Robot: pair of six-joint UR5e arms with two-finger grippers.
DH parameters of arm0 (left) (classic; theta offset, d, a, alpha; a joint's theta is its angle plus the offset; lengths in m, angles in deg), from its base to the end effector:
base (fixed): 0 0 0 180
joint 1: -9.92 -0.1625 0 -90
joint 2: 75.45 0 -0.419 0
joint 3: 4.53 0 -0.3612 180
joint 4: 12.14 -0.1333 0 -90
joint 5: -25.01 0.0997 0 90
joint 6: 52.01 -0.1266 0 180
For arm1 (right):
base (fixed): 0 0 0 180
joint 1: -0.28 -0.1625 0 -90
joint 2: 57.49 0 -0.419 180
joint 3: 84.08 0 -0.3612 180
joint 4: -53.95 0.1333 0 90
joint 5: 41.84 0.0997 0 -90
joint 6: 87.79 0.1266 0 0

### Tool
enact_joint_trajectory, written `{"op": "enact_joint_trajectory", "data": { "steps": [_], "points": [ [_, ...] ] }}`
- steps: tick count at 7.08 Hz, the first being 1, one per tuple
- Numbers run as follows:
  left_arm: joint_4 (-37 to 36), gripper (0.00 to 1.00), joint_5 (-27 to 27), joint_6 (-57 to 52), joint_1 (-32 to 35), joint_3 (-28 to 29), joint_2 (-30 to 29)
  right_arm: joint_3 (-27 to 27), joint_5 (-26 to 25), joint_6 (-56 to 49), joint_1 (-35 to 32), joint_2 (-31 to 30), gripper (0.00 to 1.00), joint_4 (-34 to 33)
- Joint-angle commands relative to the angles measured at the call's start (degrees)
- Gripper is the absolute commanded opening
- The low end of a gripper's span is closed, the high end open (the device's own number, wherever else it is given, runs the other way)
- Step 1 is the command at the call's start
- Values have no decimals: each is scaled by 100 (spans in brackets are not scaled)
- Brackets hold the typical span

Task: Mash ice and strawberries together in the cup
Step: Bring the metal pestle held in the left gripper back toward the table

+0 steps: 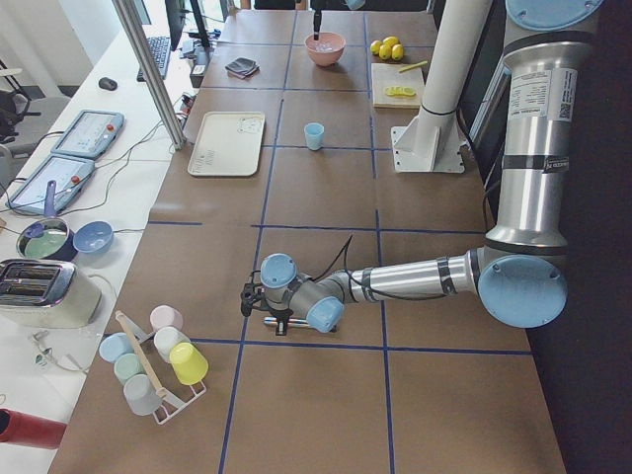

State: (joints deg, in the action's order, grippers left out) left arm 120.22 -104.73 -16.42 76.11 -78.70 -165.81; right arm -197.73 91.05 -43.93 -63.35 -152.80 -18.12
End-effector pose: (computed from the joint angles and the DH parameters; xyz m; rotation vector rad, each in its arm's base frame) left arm 0.1474 -0.4637 0.7196 0.0538 0.8133 -0.0314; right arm -0.1529 -0.4146 0.4818 0.0771 -0.9358 0.0457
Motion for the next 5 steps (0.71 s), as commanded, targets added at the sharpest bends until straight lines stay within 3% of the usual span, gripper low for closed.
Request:
{"op": "enact_joint_trajectory", "data": {
  "steps": [1,5],
  "points": [
    [17,0,-59,9,0,-79,-8,-17,9,9,0,3,100,0],
    [-27,0,-438,300,-35,-1840,-332,-148,18,70,-9,-5,100,0]
  ]
}}
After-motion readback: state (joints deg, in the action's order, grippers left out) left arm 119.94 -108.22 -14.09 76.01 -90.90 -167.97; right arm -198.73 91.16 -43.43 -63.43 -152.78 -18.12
